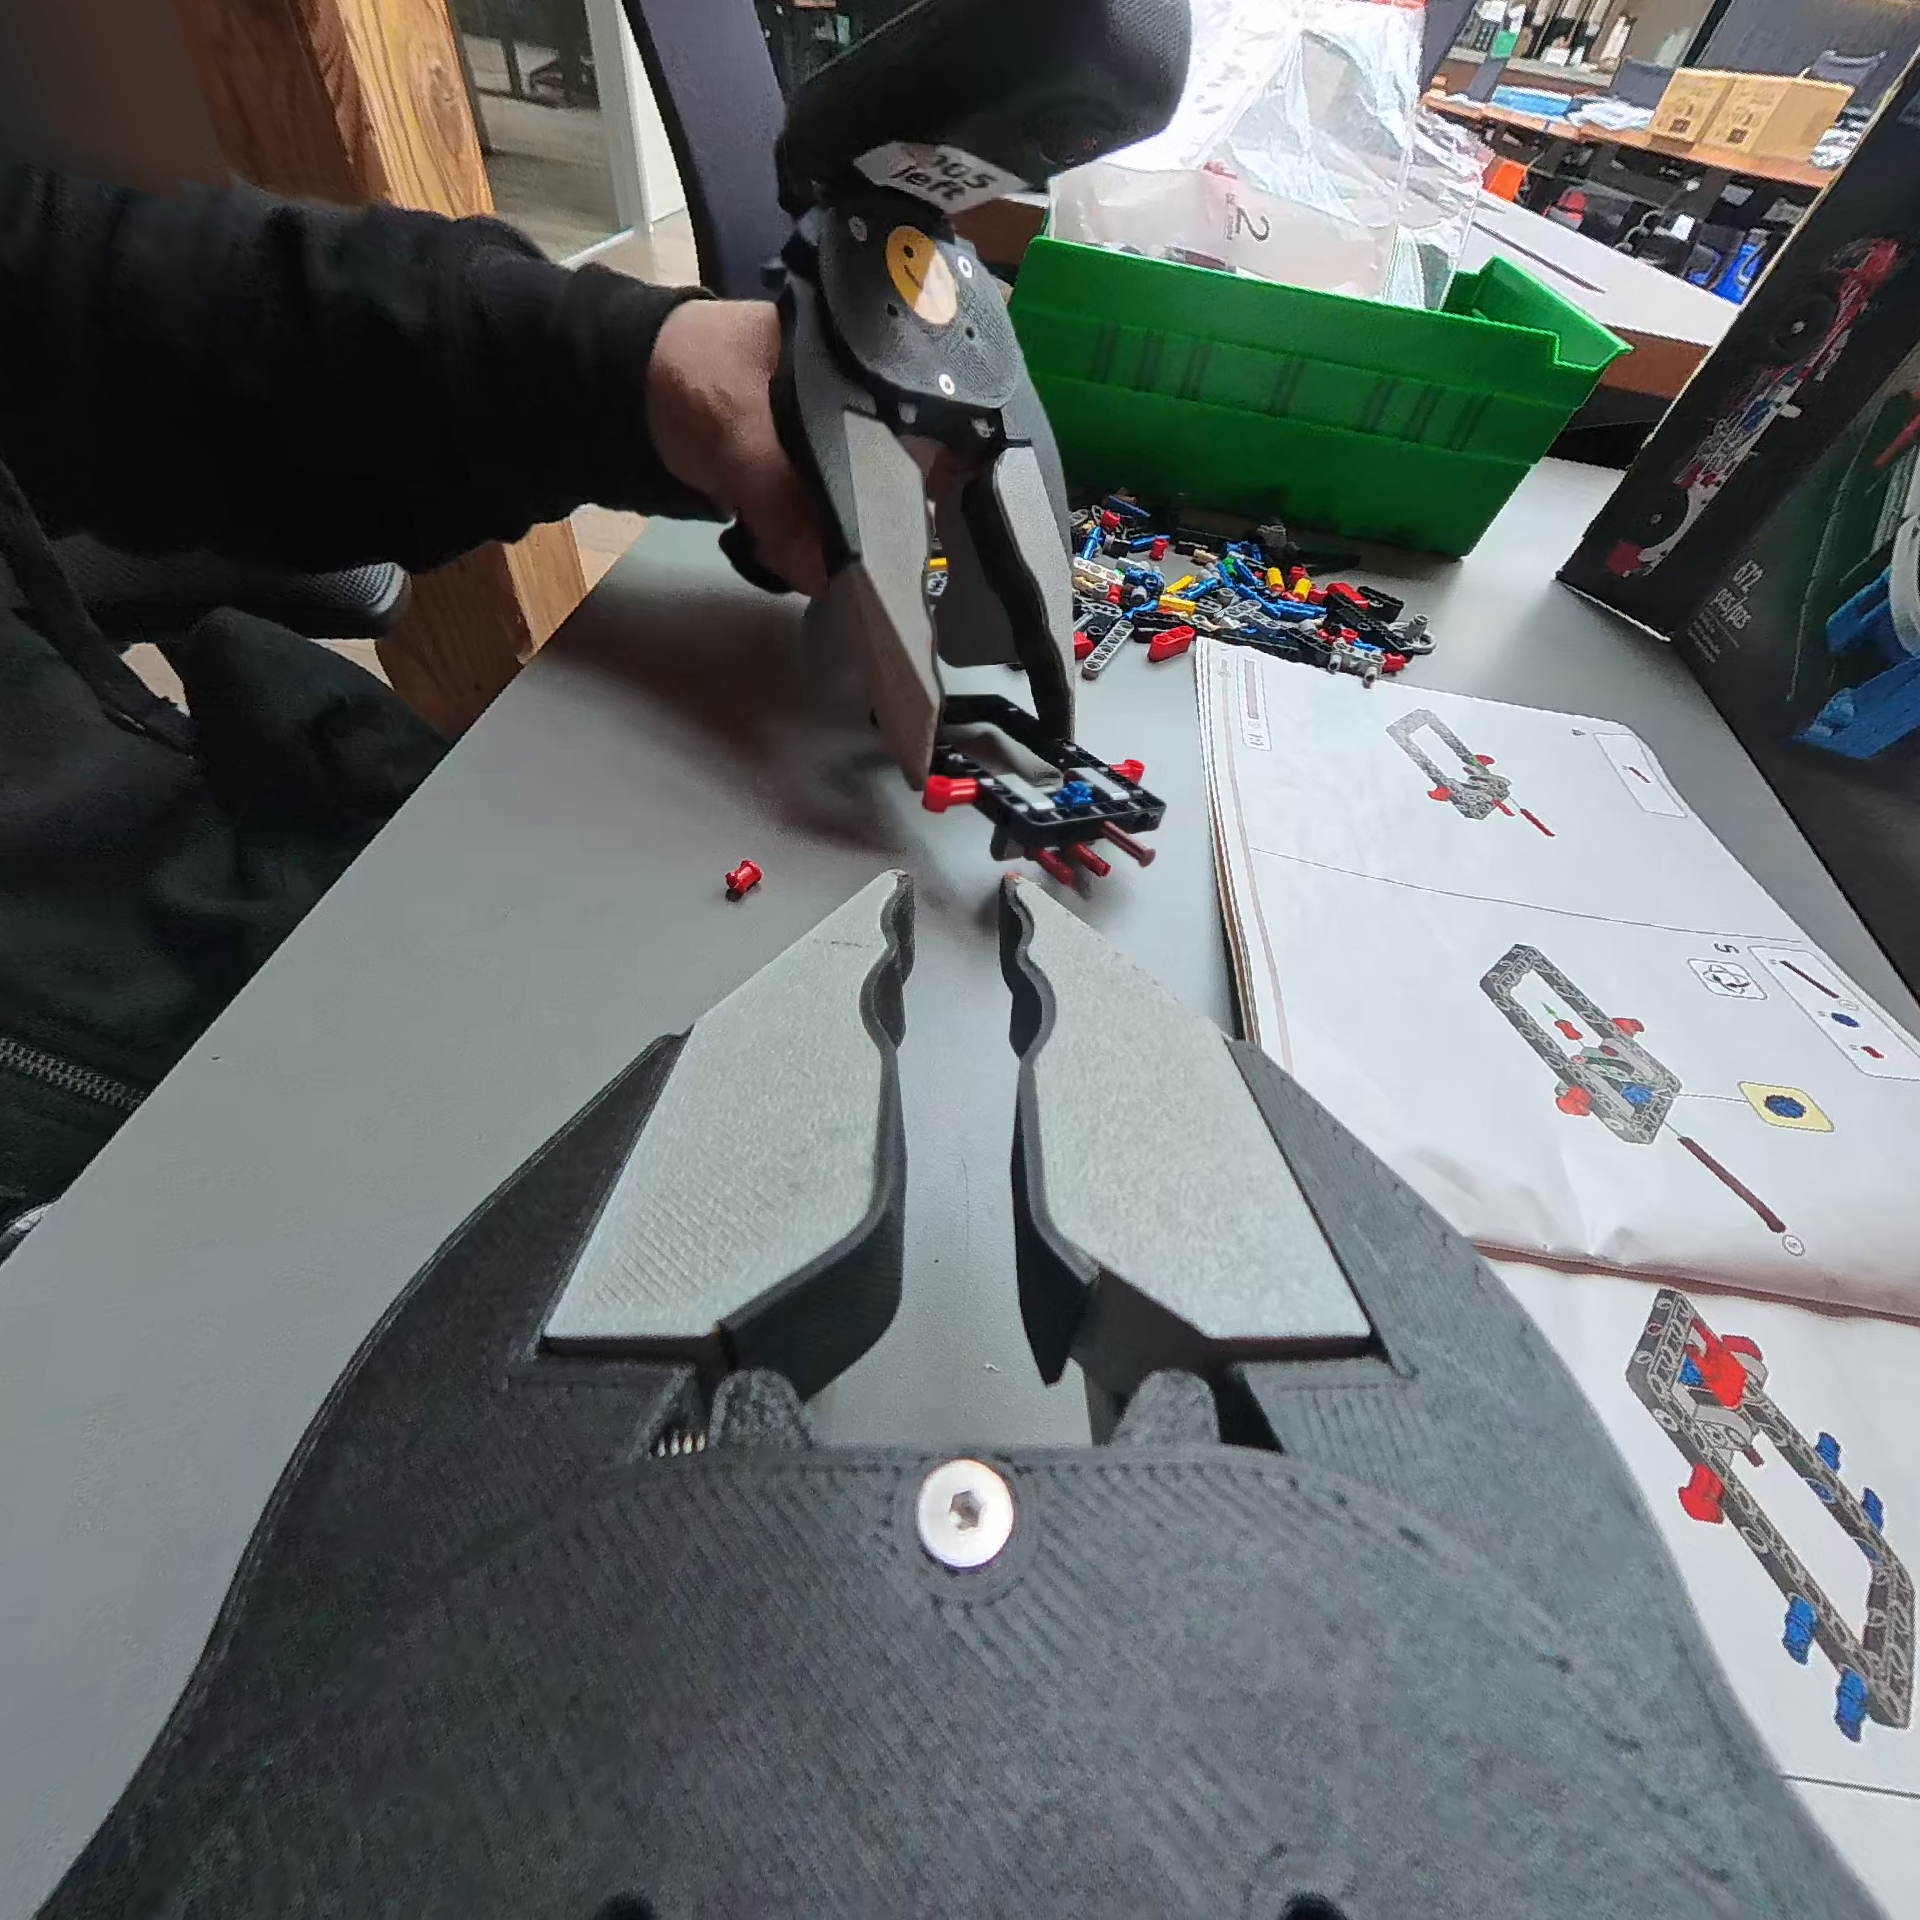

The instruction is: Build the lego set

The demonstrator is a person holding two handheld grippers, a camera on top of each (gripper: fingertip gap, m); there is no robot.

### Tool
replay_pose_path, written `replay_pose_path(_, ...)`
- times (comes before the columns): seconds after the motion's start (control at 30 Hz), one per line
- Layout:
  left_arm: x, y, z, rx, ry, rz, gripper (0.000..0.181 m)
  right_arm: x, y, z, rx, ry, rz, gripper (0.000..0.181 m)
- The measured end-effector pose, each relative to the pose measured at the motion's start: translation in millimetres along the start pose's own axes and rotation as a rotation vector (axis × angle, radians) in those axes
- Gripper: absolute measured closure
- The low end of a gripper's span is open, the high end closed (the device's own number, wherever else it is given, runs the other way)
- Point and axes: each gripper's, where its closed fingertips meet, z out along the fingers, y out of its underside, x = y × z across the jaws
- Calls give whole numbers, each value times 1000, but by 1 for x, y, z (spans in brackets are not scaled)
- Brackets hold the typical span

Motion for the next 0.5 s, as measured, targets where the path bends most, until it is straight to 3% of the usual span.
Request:
replay_pose_path(0.17,6,-31,-19,226,317,-473,125,1,0,0,2,0,6,168)
replay_pose_path(0.2,9,-41,-29,305,409,-530,181,0,0,0,0,0,4,168)
replay_pose_path(0.27,-3,-49,-38,408,457,-640,181,0,1,1,-8,-1,-2,169)
replay_pose_path(0.37,0,-42,-36,385,480,-648,181,-3,1,2,-12,-8,-12,169)
replay_pose_path(0.5,3,-35,-30,319,366,-574,180,-3,1,2,-9,-8,-8,169)
